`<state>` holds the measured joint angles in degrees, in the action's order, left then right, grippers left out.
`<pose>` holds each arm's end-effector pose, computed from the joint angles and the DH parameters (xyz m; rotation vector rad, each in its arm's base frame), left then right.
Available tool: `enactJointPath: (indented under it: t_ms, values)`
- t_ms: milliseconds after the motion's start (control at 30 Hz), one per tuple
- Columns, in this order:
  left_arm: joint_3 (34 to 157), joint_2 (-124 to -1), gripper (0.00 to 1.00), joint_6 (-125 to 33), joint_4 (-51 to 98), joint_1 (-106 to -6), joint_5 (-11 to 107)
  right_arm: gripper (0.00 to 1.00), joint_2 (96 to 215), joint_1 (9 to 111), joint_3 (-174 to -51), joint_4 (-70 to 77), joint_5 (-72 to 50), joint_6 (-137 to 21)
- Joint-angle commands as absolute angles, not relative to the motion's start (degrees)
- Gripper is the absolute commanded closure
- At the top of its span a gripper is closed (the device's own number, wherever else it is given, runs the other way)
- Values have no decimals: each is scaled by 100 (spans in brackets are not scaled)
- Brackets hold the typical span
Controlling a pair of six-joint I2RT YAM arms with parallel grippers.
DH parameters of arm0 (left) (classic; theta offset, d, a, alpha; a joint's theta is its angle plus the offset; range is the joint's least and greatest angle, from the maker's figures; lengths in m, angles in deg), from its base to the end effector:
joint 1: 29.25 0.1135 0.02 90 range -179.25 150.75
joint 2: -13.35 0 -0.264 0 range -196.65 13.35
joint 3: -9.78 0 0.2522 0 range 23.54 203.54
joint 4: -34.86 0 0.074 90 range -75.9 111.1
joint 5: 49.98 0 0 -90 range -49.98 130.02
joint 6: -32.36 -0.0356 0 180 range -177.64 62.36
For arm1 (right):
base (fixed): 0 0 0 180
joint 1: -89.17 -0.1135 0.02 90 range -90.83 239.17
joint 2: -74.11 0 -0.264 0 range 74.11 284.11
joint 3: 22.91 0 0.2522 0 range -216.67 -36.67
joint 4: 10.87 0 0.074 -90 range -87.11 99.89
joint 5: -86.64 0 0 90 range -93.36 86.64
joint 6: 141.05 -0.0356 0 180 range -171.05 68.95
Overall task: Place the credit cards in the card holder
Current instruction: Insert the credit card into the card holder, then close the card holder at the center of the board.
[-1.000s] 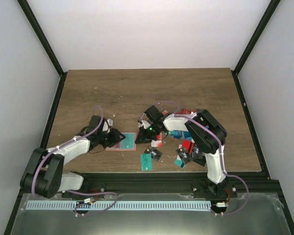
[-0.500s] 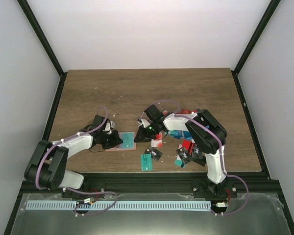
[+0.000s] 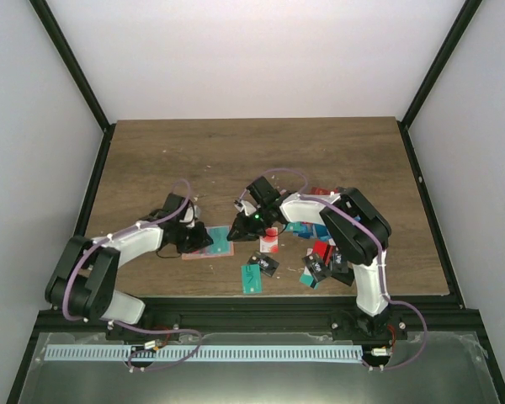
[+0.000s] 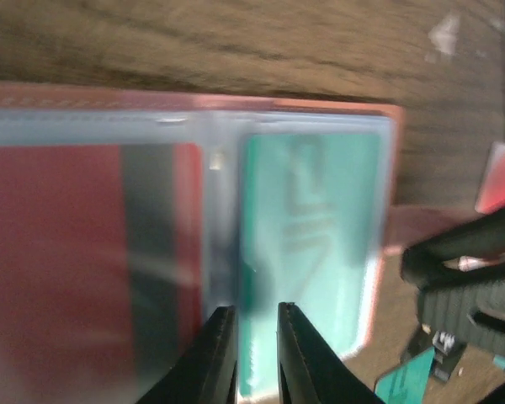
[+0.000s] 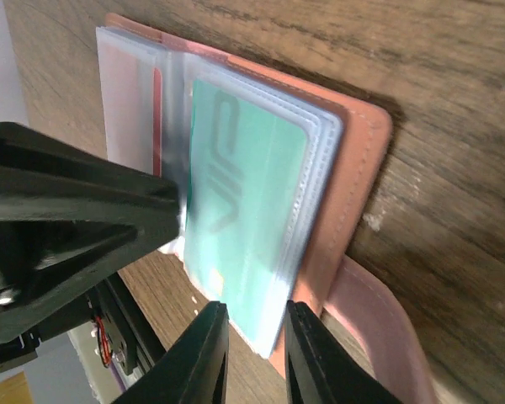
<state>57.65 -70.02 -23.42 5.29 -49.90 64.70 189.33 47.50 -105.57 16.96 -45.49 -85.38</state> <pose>0.2190 -0.0984 0.1328 -0.1988 2.8309 -0.8391 0.2789 0.2802 0.1293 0.4617 -2.7644 -1.3000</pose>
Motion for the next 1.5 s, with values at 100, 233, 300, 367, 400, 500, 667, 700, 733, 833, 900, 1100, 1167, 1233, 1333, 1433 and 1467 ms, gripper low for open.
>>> enactJointPath:
  t_ms: [100, 233, 300, 367, 400, 500, 667, 700, 733, 833, 900, 1100, 1167, 1233, 1333, 1433, 1467]
  values:
    - [6584, -6107, 60, -2750, -859, -4971, 5673, 76, 18323, 4860, -10684, 2049, -4263, -8407]
    - [6768, -5923, 47, -2964, -1306, -4830, 5356, 70, 18136, 4918, -10649, 2235, -4112, -8359]
    - [6767, -5900, 44, -3050, -1459, -4697, 5296, 67, 18038, 4939, -10609, 2323, -4001, -8320]
    - [6744, -5885, 44, -3112, -1519, -4589, 5268, 65, 17921, 4955, -10557, 2360, -3957, -8302]
    - [6725, -5859, 45, -3144, -1488, -4571, 5305, 64, 17895, 4961, -10539, 2372, -3954, -8290]
    - [6700, -5800, 50, -3224, -1393, -4569, 5555, 62, 17814, 4956, -10497, 2421, -3979, -8248]
    - [6715, -5825, 46, -2984, -1723, -4556, 4782, 53, 17641, 5007, -10390, 2499, -3841, -8238]
    - [6748, -5807, 43, -2849, -1801, -4546, 4545, 51, 17627, 5028, -10376, 2514, -3811, -8237]
    - [6769, -5773, 41, -2690, -1894, -4530, 4317, 49, 17616, 5050, -10373, 2533, -3767, -8241]
    - [6683, -5556, 34, -2210, -1985, -4443, 4008, 43, 17622, 5092, -10381, 2583, -3693, -8227]
    - [6522, -5379, 28, -1937, -1950, -4405, 3864, 40, 17647, 5097, -10402, 2630, -3624, -8201]
    - [5995, -4995, 17, -1493, -1565, -4259, 3953, 31, 17749, 5100, -10390, 2695, -3520, -8174]
    - [5896, -4940, 16, -1395, -1458, -4232, 3983, 29, 17782, 5103, -10395, 2697, -3525, -8149]
    - [5718, -4916, 16, -1352, -1350, -4218, 4018, 29, 17819, 5099, -10422, 2704, -3541, -8138]
    - [5426, -4880, 16, -1316, -1172, -4166, 4119, 28, 17855, 5097, -10446, 2672, -3585, -8147]
    - [5485, -4843, 20, -1515, -1097, -4164, 4371, 29, 17863, 5087, -10489, 2669, -3628, -8169]
    - [5547, -4804, 23, -1621, -1077, -4164, 4518, 29, 17843, 5073, -10504, 2655, -3652, -8168]
